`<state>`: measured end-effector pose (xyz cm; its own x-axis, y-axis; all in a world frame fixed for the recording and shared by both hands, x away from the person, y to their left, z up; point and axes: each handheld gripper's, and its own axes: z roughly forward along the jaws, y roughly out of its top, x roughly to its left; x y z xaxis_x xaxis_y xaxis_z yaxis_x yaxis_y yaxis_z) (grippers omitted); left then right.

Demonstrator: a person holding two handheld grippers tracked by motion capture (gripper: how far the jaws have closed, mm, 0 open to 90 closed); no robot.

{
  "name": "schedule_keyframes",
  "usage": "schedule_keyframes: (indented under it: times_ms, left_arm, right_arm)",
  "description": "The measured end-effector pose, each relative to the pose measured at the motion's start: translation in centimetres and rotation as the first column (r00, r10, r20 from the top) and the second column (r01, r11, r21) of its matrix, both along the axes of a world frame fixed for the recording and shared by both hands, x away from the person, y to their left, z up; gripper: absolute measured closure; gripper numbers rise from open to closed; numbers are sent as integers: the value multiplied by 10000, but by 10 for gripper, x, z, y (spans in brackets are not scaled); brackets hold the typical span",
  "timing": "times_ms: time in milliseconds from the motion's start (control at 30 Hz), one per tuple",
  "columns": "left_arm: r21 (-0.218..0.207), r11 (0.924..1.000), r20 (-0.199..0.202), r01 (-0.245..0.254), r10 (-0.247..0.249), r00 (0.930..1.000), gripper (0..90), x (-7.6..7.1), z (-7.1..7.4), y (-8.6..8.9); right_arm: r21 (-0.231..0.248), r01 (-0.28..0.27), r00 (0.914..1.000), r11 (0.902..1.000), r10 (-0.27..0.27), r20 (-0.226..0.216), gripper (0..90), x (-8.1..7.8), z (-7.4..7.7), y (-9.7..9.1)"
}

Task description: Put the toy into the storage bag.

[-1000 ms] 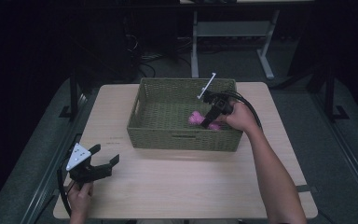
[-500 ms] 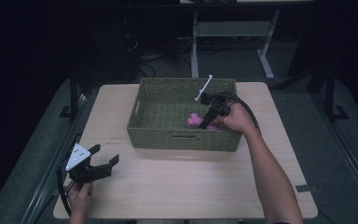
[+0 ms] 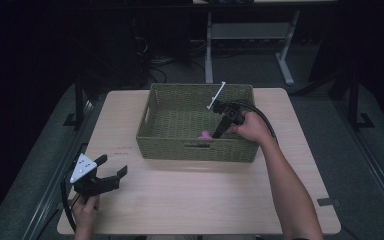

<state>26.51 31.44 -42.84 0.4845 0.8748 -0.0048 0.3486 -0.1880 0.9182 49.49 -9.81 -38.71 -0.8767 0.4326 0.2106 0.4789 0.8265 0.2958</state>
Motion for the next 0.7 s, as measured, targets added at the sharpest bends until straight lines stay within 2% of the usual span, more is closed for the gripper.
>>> schedule_keyframes:
  times_ms: [233, 267, 367, 400, 700]
  left_arm:
    - [-28, 10000, -7, 21, -21, 10000, 133, 0, 0, -1]
    - [-28, 10000, -25, 11, -12, 10000, 133, 0, 0, -1]
    - [-100, 9999, -2, 52, -52, 10000, 133, 1, 0, -2]
    - [-27, 10000, -19, 61, -61, 10000, 133, 1, 0, -2]
    - [-63, 10000, -2, 33, -33, 10000, 133, 0, 0, -1]
  right_arm:
    - [52, 181, 9995, 9998, -183, 259, 498, -2, 6, -5]
    - [156, 228, 9988, 9996, -234, 420, 493, -3, 11, -7]
    - [275, 245, 9982, 9993, -260, 541, 491, -4, 15, -8]
    - [373, 299, 9967, 9989, -326, 744, 486, -7, 22, -11]
    - [583, 456, 9903, 9973, -528, 1288, 431, -19, 43, -21]
